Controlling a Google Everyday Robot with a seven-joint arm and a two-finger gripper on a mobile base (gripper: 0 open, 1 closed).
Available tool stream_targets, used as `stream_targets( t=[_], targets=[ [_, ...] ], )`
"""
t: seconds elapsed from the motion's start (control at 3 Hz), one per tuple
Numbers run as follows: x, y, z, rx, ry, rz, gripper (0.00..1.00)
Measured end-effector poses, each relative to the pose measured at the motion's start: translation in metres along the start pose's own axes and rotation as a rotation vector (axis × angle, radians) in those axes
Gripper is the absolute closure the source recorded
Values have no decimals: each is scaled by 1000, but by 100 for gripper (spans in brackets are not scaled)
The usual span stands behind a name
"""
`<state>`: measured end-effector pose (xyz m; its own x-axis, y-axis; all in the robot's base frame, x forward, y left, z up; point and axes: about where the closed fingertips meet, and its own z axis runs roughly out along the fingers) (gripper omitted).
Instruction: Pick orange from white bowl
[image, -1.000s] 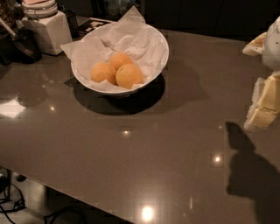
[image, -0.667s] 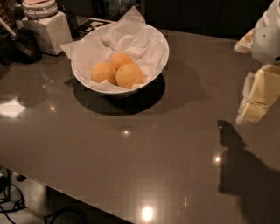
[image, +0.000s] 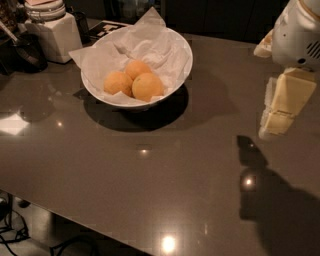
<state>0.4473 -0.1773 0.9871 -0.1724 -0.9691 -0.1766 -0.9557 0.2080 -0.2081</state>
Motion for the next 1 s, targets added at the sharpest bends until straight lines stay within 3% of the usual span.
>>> stream_targets(
  t=[0.33, 1.0],
  targets=[
    [-14, -6, 3, 10, -29, 13, 0],
    [-81, -45, 22, -27, -7, 120, 0]
  ],
)
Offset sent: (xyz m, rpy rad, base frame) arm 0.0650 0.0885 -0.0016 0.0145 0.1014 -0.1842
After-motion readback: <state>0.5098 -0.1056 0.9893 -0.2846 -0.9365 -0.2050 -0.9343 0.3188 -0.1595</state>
